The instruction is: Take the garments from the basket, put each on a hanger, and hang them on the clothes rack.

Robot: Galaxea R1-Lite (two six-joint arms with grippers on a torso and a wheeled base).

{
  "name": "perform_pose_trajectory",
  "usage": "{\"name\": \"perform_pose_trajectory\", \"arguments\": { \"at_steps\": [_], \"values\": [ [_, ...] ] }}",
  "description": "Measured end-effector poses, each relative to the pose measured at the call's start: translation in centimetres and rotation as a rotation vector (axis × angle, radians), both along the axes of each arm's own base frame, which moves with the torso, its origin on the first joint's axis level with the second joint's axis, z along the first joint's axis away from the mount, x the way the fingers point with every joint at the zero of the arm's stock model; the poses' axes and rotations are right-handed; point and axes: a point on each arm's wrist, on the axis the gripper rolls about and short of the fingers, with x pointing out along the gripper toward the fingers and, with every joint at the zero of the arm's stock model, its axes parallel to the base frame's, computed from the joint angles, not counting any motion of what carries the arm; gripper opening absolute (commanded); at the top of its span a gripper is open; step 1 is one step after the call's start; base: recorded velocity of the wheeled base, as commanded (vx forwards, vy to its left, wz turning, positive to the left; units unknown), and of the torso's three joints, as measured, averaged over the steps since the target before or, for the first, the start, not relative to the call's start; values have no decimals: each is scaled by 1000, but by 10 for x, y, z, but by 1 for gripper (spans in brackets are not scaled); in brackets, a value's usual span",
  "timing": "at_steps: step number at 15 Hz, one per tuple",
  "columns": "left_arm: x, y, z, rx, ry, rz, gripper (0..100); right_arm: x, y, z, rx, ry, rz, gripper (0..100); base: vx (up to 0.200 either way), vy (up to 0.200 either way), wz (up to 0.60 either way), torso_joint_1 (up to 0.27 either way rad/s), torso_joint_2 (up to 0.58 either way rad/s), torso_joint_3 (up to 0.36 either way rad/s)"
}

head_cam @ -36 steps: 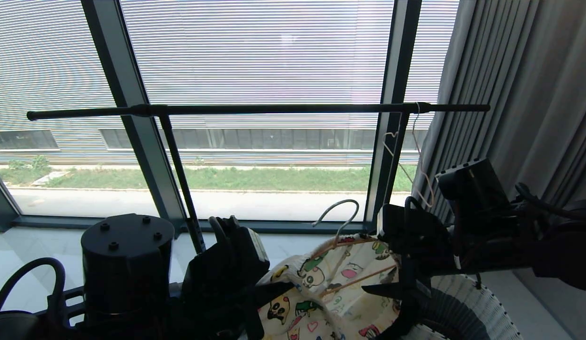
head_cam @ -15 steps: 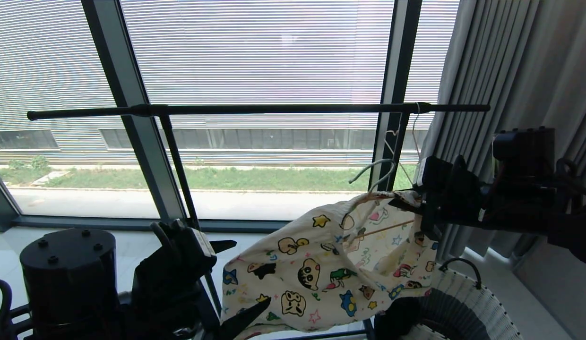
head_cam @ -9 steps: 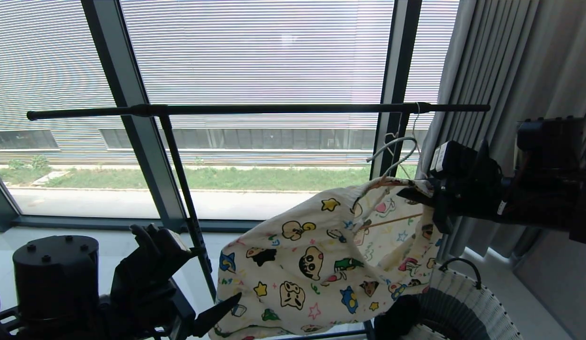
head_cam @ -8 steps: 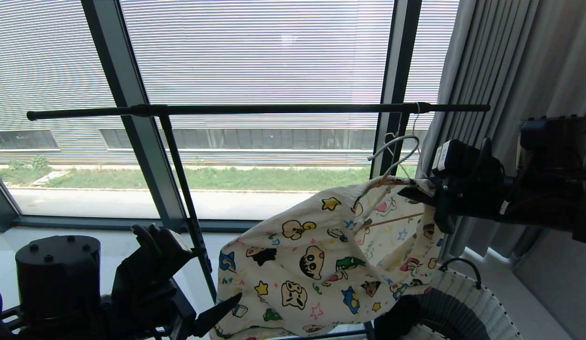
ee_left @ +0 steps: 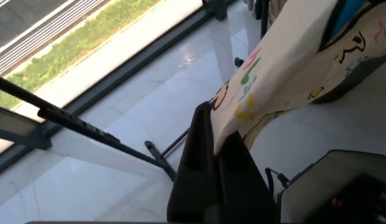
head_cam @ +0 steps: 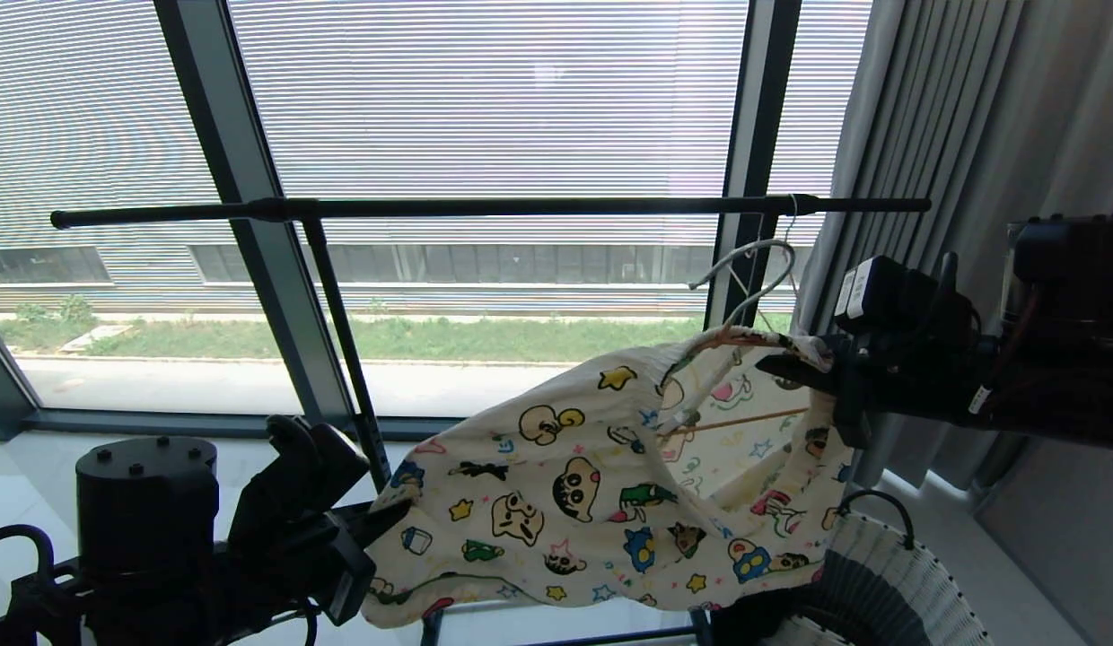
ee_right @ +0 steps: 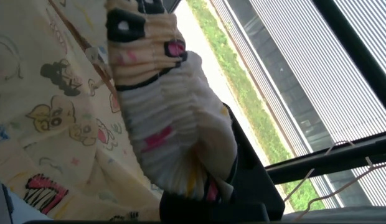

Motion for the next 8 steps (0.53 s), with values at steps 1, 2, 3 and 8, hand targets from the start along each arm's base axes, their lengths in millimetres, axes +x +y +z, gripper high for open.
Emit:
{"name": "perform_pose_trajectory", "arguments": {
  "at_steps": [1,2,3,8],
  "values": [
    [1,2,-1,14,2,26,0,0,0,0,2,1,-1,0,0,0,0,0,0,0],
    [1,2,-3,19,8,35,0,-1,0,1,4,1,-2,0,0,0,0,0,0,0],
    [1,3,-4,22,13,39,0,-1,-1,1,6,3,-4,0,0,0,0,0,0,0],
    [1,3,-5,22,16,43,100,-1,-1,0,5,7,-5,0,0,0,0,0,0,0]
  ]
}}
